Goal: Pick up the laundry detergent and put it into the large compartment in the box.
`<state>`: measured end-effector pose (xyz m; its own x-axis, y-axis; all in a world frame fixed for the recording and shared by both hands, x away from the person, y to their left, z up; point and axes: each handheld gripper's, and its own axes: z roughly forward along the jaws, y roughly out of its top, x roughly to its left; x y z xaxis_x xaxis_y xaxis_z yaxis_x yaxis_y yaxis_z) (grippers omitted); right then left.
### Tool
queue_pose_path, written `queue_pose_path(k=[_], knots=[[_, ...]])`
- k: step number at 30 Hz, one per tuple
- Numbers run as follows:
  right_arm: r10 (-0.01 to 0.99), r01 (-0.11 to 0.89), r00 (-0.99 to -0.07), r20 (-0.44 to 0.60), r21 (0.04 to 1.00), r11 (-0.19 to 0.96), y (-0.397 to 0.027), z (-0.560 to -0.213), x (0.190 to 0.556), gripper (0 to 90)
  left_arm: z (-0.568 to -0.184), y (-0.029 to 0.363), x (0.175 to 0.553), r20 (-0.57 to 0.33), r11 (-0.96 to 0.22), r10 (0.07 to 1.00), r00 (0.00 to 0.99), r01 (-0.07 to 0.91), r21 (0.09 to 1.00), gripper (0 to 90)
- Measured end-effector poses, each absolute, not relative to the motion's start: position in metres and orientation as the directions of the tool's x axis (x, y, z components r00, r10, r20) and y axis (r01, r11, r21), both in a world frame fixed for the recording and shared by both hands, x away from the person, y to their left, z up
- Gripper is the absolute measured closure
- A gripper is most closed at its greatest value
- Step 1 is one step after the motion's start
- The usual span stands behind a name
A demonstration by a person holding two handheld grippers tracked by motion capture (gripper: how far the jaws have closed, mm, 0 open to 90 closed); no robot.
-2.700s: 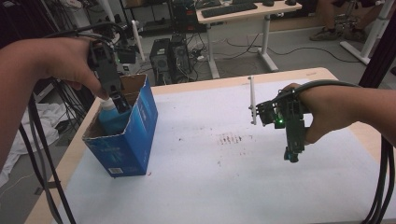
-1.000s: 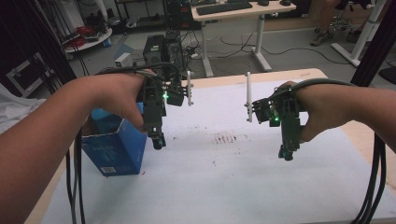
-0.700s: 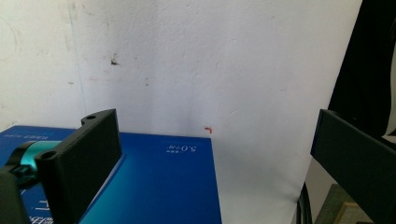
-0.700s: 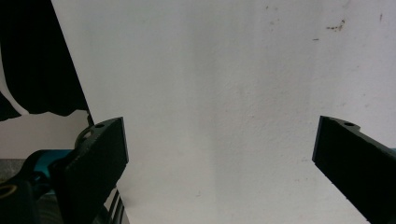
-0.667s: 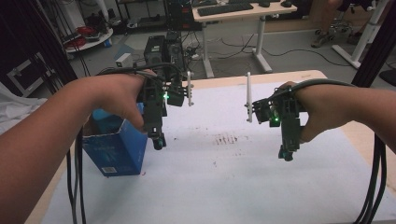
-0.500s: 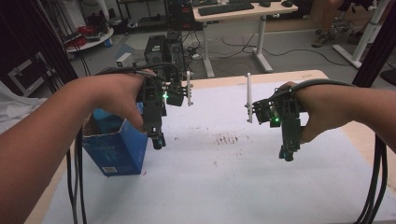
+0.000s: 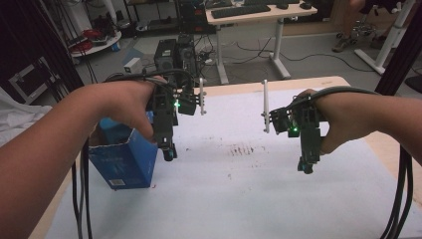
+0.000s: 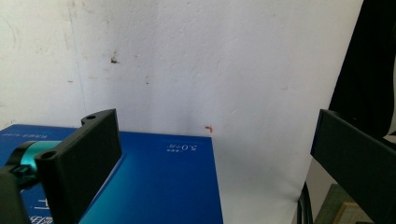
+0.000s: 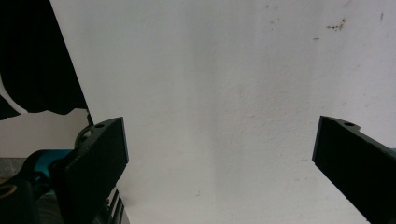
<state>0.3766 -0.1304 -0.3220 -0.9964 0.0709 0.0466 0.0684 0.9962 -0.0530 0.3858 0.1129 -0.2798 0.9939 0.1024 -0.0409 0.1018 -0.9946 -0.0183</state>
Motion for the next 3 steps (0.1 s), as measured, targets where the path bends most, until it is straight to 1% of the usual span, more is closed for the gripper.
queue_pose_path(k=[3], knots=[[0.069,0.067,-0.996,0.049,-0.05,0.997,-0.13,-0.3222,0.376,2.4,-0.2793,0.1125,0.3868,-0.043,-0.995,0.102,0.994,0.101,-0.017,1.7]])
